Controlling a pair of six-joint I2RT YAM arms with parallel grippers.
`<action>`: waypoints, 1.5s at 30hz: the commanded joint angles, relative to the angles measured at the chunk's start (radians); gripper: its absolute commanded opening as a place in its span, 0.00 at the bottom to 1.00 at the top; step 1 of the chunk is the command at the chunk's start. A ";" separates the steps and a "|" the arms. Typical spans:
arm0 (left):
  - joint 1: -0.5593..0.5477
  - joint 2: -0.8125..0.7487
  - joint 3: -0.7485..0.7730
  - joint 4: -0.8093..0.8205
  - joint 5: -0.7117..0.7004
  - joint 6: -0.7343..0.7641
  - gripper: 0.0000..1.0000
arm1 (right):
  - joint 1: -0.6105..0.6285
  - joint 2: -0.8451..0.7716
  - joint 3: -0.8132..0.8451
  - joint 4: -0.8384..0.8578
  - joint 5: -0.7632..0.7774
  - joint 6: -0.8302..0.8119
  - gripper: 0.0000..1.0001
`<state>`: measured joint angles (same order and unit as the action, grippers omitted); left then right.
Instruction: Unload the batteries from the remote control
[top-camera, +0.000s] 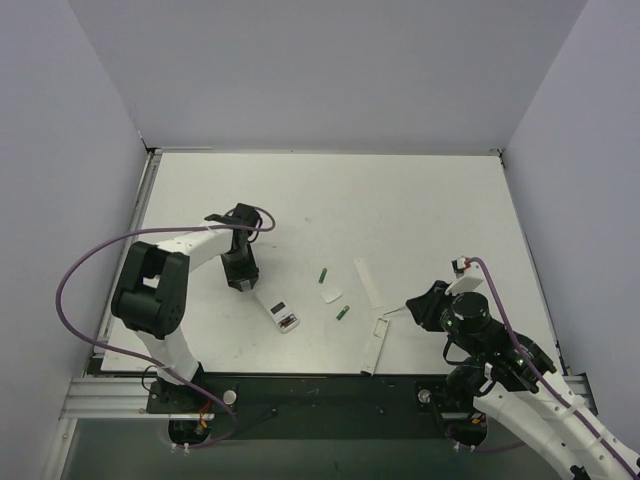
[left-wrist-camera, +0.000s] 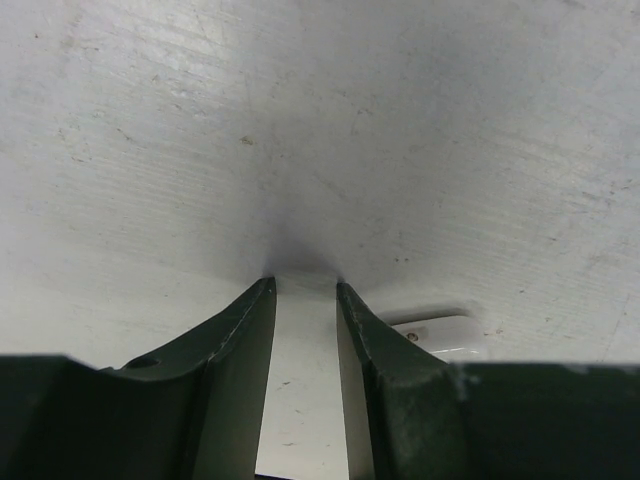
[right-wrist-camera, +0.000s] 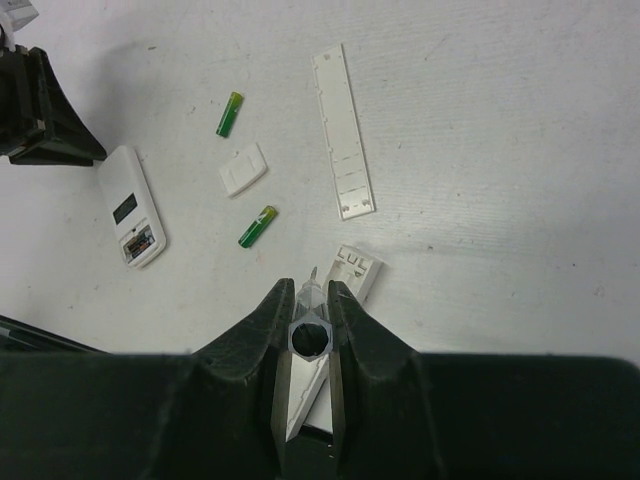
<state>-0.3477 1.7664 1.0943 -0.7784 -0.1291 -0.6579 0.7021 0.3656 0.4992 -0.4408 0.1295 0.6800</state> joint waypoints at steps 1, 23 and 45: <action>-0.008 -0.030 -0.034 0.040 0.078 0.009 0.40 | 0.008 -0.013 0.007 0.033 0.004 0.003 0.00; -0.284 -0.209 -0.246 0.013 0.089 -0.157 0.38 | 0.023 0.076 0.027 0.088 -0.008 0.007 0.00; -0.502 -0.302 -0.332 0.401 0.169 -0.301 0.37 | 0.059 0.081 0.027 0.093 0.024 0.029 0.00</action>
<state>-0.8066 1.4155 0.6903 -0.4835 0.0750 -0.9516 0.7498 0.4397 0.4992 -0.3679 0.1200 0.7033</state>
